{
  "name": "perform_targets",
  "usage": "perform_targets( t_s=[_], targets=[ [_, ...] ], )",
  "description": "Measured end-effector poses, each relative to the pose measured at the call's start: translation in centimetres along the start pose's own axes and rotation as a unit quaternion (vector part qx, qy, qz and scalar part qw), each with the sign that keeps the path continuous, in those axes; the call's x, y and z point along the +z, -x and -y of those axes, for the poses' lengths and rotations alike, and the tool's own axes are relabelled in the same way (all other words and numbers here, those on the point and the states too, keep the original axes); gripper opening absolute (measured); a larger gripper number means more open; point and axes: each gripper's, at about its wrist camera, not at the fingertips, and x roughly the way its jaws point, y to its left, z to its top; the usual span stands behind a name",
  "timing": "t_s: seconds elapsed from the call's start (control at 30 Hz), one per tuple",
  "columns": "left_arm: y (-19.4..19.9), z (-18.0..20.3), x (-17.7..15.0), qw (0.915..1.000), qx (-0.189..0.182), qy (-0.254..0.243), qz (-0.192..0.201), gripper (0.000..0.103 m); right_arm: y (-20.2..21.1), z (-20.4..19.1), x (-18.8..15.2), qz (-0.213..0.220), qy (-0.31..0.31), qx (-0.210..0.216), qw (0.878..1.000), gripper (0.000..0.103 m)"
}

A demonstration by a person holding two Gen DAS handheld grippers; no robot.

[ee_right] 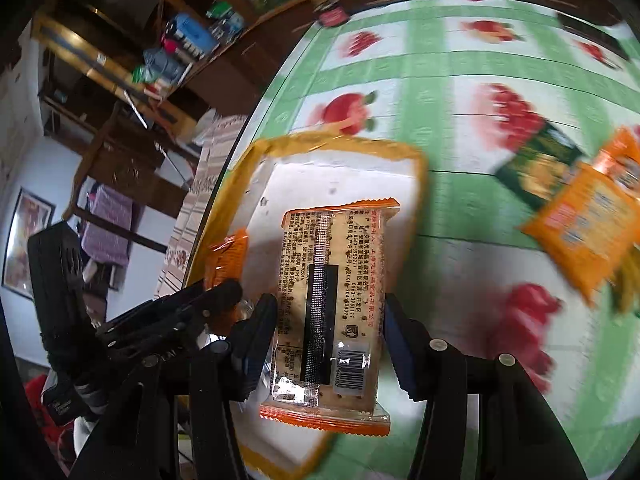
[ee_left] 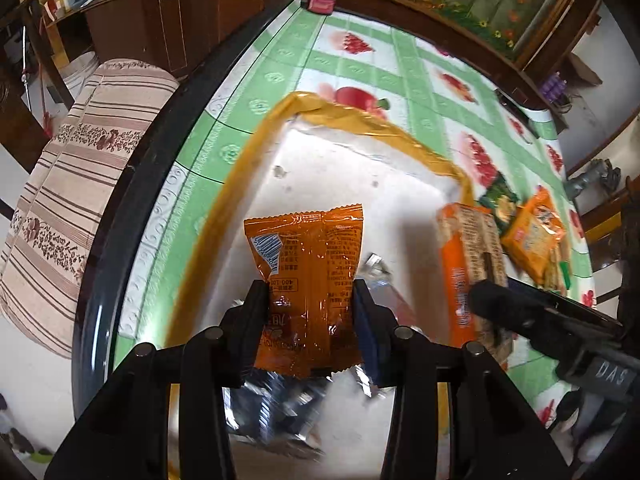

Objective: Organize snacks
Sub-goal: 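Carry both packs over the white tray and open both tools, then withdraw both open tools from the tray back toward the snack pile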

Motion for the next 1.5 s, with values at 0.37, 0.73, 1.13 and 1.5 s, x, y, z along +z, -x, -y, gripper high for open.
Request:
perform_targets(
  t_s=[0.37, 0.73, 1.13, 1.5],
  targets=[
    [-2.0, -0.6, 1.0, 0.9994, -0.014, -0.017, -0.028, 0.047, -4.4, -1.5, 2.8, -0.005, 0.013, -0.033, 0.999, 0.057],
    [2.3, 1.5, 1.1, 0.9984, -0.014, -0.025, 0.049, 0.047, 0.0, 0.6, 2.5, 0.044, -0.001, -0.046, 0.998, 0.057],
    [12.1, 8.0, -1.4, 0.9675, 0.056, -0.041, 0.243, 0.047, 11.5, 4.2, -3.4, 0.203, 0.036, -0.196, 0.959, 0.077],
    [16.5, 12.9, -3.3, 0.9637, -0.008, -0.031, 0.265, 0.08, 17.9, 17.2, -7.1, 0.181, -0.112, -0.173, 0.962, 0.088]
  ],
)
